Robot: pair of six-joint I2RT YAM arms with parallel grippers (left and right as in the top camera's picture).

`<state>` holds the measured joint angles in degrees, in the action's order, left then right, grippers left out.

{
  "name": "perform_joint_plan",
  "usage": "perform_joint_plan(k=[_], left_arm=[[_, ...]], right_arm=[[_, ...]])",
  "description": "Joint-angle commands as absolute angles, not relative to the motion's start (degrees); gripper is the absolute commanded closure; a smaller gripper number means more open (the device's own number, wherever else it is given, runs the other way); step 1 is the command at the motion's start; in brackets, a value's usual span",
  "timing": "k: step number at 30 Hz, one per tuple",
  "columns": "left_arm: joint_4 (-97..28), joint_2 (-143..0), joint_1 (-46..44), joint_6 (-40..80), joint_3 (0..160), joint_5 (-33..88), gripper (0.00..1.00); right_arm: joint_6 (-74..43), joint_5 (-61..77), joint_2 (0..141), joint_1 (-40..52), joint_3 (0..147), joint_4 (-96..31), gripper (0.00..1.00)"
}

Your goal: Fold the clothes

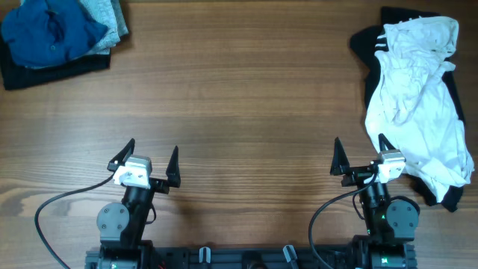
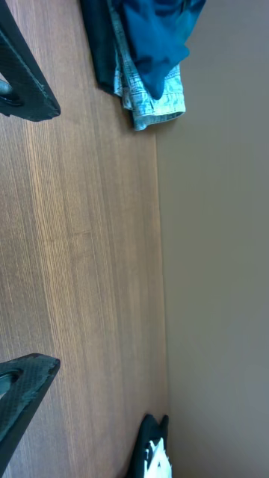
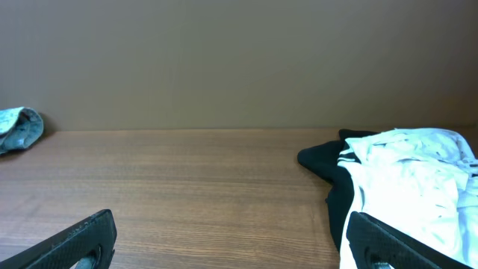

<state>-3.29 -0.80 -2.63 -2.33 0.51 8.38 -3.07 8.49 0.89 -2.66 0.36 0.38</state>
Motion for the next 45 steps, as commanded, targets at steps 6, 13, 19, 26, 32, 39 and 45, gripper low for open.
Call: perform_joint_plan(k=[6, 13, 19, 26, 32, 39, 45], left_arm=[[-3.66, -0.45, -2.46, -3.01, 0.32, 8.49, 0.0], [-3.66, -0.45, -2.46, -3.01, 0.32, 8.49, 0.0], [-3.66, -0.45, -2.46, -3.01, 0.32, 8.49, 0.0], [-3.66, -0.45, -2.46, -3.01, 0.32, 8.49, 0.0], [-3.66, -0.45, -2.46, -3.01, 0.32, 8.49, 0.0], [-3.66, -0.45, -2.46, -3.01, 0.32, 8.49, 0.0], [-3.66, -0.45, -2.46, -3.01, 0.32, 8.49, 0.0]], right_arm=[[-2.35, 7.88, 0.8, -2.37, 0.3, 0.56, 0.0], [-2.35, 7.9, 0.8, -2.37, 0.3, 0.56, 0.01], [-2.33, 7.9, 0.8, -2.37, 0.3, 0.56, 0.0], [-2.35, 7.9, 0.8, -2.37, 0.3, 0.56, 0.0], [-2.33, 7.9, 0.8, -2.37, 0.3, 0.56, 0.0], [-2.35, 7.9, 0.8, -2.37, 0.3, 0.56, 0.0], [-33.89, 16.88, 0.8, -2.37, 0.3, 2.31, 0.0]])
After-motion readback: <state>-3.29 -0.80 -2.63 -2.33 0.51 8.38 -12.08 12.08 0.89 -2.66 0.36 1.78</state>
